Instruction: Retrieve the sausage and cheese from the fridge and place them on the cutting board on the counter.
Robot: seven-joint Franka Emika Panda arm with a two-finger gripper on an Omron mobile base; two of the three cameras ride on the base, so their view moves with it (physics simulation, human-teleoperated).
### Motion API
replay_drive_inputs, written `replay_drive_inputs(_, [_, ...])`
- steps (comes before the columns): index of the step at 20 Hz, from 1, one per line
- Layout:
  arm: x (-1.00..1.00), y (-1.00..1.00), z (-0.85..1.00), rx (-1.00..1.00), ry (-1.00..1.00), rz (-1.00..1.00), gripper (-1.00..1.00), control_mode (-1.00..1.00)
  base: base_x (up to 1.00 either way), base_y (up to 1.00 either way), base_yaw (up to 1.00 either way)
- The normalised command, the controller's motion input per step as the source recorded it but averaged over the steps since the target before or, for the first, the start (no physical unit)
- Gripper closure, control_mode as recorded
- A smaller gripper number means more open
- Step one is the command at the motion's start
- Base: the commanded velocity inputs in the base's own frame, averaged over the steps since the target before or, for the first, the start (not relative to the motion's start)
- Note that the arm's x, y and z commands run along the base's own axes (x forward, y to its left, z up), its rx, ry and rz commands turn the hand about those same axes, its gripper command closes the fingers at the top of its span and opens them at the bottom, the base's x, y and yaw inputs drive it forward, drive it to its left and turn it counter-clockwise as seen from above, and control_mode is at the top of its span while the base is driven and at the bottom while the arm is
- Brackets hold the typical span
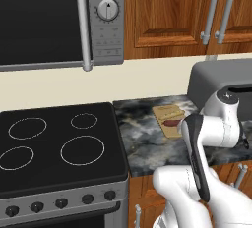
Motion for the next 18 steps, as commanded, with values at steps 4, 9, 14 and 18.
replay_drive_inputs(4, [0.0, 0.0, 0.0, 0.0, 0.0, 0.0, -1.0, -1.0, 0.0, 0.0, 0.0])
replay_drive_inputs(9, [0.0, 0.0, 0.0, 0.0, 0.0, 0.0, -1.0, 1.0, 0.0, 0.0, 0.0])
replay_drive_inputs(14, [0.0, 0.0, 0.0, 0.0, 0.0, 0.0, -1.0, 1.0, -0.54, 0.0, 0.0])
replay_drive_inputs(18, [0.0, 0.0, 0.0, 0.0, 0.0, 0.0, -1.0, 1.0, -0.87, -0.02, -0.07])
